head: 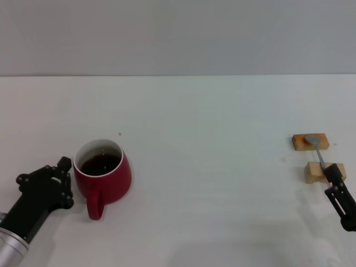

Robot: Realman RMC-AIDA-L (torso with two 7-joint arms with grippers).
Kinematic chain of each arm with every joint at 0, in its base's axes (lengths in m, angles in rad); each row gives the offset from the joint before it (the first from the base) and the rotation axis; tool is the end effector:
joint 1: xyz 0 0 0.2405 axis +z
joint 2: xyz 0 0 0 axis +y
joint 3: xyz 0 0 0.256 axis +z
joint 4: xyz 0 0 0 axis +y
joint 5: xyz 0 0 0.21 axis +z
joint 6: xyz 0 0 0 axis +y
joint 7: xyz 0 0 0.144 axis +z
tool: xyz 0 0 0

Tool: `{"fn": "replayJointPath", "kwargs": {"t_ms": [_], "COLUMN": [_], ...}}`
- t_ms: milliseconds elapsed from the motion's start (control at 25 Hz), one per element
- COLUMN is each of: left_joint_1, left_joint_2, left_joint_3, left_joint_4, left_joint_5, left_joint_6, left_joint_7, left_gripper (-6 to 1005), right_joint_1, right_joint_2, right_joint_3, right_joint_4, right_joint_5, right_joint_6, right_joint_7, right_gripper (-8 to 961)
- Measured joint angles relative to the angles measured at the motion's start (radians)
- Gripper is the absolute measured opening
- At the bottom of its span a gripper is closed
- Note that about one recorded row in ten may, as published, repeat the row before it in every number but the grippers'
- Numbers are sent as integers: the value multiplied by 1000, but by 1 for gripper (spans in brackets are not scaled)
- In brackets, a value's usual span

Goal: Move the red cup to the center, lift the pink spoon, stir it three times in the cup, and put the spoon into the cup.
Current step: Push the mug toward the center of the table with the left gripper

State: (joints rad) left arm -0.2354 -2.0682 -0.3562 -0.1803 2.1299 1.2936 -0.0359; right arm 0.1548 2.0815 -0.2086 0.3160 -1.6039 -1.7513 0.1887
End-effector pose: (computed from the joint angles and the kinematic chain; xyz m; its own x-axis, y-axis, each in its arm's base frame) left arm -0.3501 0.2391 -0.0528 0.8092 0.0264 0.5870 0.5597 -0.3386 -0.7564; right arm 0.3076 0.1753 -0.0477 0.4840 0.1424 -0.8634 -0.7826 -0.3710 -0.4999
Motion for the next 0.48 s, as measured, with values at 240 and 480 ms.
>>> {"fn": "replayJointPath", "kwargs": {"t_ms": [240,480], "left_joint_1": [-46,-80], "left_joint_2": [3,1], "left_joint_3": [-9,0], "left_joint_4": [46,48], "left_joint_5": [-2,0], "left_joint_6": [-27,-71], "left_joint_7": [1,2], "left_gripper": [-1,-1], "right_joint_1": [6,20], "right_joint_2": [0,0], "right_joint_3": [5,10], "right_joint_4": [0,0], "right_joint_5": [-1,0], "right_joint_6": [1,8], "right_joint_7": [0,0], "right_gripper": [750,750]}}
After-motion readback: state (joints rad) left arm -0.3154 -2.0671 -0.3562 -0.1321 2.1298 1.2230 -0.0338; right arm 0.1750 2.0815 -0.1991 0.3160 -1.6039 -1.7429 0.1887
